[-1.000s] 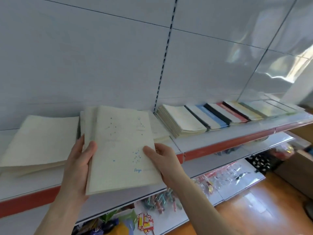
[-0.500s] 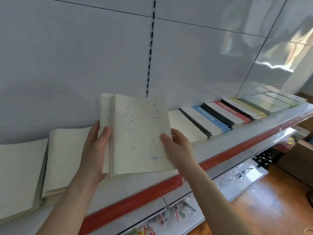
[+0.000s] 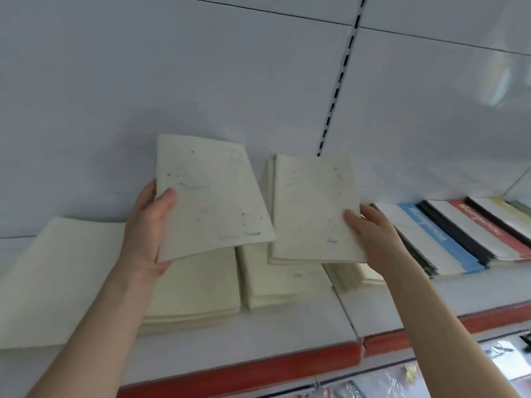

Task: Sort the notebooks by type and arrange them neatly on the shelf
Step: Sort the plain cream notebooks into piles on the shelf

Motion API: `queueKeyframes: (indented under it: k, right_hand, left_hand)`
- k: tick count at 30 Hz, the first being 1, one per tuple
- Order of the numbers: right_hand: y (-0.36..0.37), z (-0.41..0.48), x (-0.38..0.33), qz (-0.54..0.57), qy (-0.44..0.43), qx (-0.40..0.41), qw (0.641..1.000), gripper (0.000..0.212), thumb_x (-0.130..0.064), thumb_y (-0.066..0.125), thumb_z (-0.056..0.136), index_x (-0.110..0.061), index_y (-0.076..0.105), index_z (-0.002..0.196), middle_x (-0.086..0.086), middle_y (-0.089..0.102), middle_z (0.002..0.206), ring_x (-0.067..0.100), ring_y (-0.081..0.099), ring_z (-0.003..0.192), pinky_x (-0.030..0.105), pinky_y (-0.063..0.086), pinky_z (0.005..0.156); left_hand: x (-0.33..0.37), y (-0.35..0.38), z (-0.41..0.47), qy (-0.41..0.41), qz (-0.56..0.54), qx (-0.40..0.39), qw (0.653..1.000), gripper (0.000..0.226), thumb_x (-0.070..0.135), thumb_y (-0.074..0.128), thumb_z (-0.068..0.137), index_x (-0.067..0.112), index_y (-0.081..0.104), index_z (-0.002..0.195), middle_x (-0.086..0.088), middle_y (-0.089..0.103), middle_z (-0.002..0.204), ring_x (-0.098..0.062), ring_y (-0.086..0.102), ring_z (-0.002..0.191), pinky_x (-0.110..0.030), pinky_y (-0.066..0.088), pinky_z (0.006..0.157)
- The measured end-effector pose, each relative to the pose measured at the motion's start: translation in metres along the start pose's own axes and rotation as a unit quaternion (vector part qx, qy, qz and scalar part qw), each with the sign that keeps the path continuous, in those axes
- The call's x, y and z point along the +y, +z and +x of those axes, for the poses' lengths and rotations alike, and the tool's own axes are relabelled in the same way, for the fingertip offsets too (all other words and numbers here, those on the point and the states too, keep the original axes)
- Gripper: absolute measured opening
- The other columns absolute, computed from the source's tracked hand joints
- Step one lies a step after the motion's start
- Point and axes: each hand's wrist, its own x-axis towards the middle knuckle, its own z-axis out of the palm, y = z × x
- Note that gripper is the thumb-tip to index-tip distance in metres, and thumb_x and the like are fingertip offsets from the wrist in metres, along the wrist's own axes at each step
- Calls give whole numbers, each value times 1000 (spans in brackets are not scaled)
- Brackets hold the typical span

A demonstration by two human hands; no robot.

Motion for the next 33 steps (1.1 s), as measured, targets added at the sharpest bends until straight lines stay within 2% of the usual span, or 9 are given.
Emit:
queueKeyframes:
  k: [8, 13, 16, 21, 23, 25, 28, 31, 33]
  right_hand:
    - [0, 12, 8, -3, 8, -48, 999, 17, -10, 54, 92, -9, 60, 108, 7, 66, 93, 20, 63, 76, 28, 51, 63]
    - [18, 8, 33, -57, 18, -91, 994, 13, -5, 52, 92, -11, 64, 88, 1, 66, 78, 13, 64, 64, 23, 54, 58]
    - [25, 12, 49, -148, 0, -94, 985, 16, -7, 51, 92, -3, 65, 99, 4, 66, 81, 20, 63, 73, 32, 52, 70]
    - [28, 22, 59, -290, -22, -91, 953, 24, -15, 54, 90, -2, 60, 109, 12, 65, 103, 29, 61, 94, 32, 50, 78]
    - [28, 26, 56, -317, -34, -93, 943, 17, -18, 54, 90, -5, 57, 101, 7, 62, 96, 27, 58, 92, 31, 47, 74]
    - [24, 22, 44, -337, -75, -80, 935, 14, -18, 50, 93, -12, 49, 80, -1, 49, 77, 22, 48, 81, 26, 34, 62]
    - [9, 14, 17, -216, -135, -45, 966, 20, -18, 44, 97, -4, 54, 85, 7, 52, 76, 24, 46, 73, 33, 40, 72]
    - [-7, 0, -12, 9, -30, -138, 990, 20, -26, 45, 97, -13, 60, 94, 4, 64, 91, 18, 62, 82, 32, 52, 76]
    - [-21, -1, -19, 31, 12, -180, 983, 19, -27, 47, 96, -14, 61, 98, -1, 66, 88, 13, 62, 77, 26, 51, 68]
  left_hand:
    - [3, 9, -17, 10, -55, 40, 998, 27, 14, 43, 93, 24, 58, 114, 7, 70, 94, -10, 68, 79, -26, 57, 61]
    - [-2, 12, -33, 20, -57, 64, 996, 23, 13, 42, 94, 24, 59, 104, 8, 71, 85, -8, 67, 73, -20, 54, 55]
    - [-3, 11, -39, 19, -63, 72, 995, 23, 14, 43, 93, 25, 59, 105, 8, 71, 85, -9, 67, 72, -23, 54, 56]
    - [-4, 16, -44, 20, -51, 71, 996, 26, 14, 43, 93, 22, 57, 113, 6, 69, 89, -11, 66, 75, -24, 53, 60]
    - [-6, 24, -47, 15, -48, 62, 997, 27, 14, 43, 94, 21, 56, 115, 4, 69, 90, -12, 66, 76, -25, 54, 61]
    - [-11, 33, -48, 11, -53, 48, 997, 27, 13, 42, 94, 21, 56, 116, 2, 68, 91, -11, 66, 75, -23, 54, 58]
    - [-19, 52, -48, 1, -44, 32, 998, 27, 14, 43, 93, 24, 59, 112, 3, 69, 91, -11, 66, 75, -23, 52, 57]
    - [-36, 83, -50, -17, -56, 7, 998, 27, 13, 43, 93, 22, 59, 113, 0, 68, 93, -13, 66, 76, -23, 53, 58]
    - [-51, 110, -53, -36, -55, 1, 998, 29, 10, 43, 93, 18, 56, 119, -4, 66, 97, -16, 64, 78, -23, 53, 58]
